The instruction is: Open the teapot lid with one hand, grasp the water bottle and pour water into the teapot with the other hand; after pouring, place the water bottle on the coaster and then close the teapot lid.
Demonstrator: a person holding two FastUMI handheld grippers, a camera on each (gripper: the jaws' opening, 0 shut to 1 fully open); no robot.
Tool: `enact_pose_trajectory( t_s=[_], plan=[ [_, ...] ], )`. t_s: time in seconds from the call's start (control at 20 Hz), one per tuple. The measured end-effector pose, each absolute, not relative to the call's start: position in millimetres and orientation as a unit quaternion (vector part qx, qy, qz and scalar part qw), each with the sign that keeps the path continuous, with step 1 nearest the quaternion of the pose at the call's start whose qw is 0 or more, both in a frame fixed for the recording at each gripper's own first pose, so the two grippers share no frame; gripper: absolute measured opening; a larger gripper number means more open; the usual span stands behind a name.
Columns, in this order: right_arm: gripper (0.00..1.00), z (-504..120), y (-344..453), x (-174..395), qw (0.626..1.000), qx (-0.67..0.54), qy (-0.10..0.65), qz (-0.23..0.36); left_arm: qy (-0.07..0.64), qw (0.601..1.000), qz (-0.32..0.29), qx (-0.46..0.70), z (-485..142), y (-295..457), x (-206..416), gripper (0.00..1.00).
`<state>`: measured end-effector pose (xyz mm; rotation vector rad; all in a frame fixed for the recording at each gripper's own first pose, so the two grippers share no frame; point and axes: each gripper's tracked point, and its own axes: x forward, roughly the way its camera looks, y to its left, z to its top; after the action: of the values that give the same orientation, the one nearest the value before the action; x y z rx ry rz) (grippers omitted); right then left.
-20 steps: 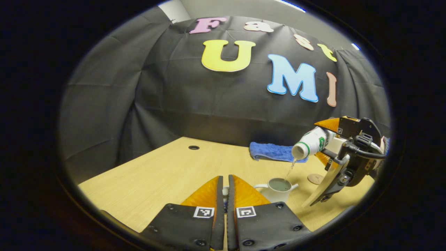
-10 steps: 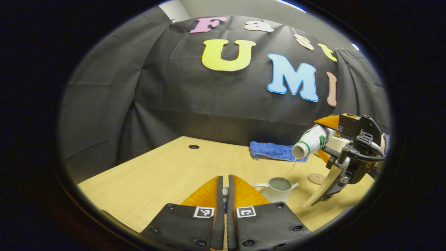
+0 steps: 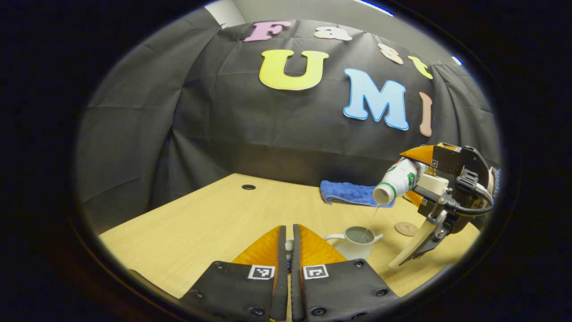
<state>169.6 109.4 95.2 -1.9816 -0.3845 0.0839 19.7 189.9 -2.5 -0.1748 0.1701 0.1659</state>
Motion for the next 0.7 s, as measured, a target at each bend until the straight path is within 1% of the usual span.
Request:
enact_pose_trajectory(
  t_s=[0.4, 0.7],
  plan=[
    [0.82, 97.5, 116.2, 165.1, 0.494, -0.849, -0.185, 0.041, 0.084, 0.989, 0.08, -0.087, -5.1, 188.2, 21.5, 0.13],
    [0.81, 101.3, 125.8, 158.3, 0.453, -0.864, -0.215, 0.041, 0.086, 0.989, 0.079, -0.087, -6.4, 187.0, 22.2, 0.13]
  ],
)
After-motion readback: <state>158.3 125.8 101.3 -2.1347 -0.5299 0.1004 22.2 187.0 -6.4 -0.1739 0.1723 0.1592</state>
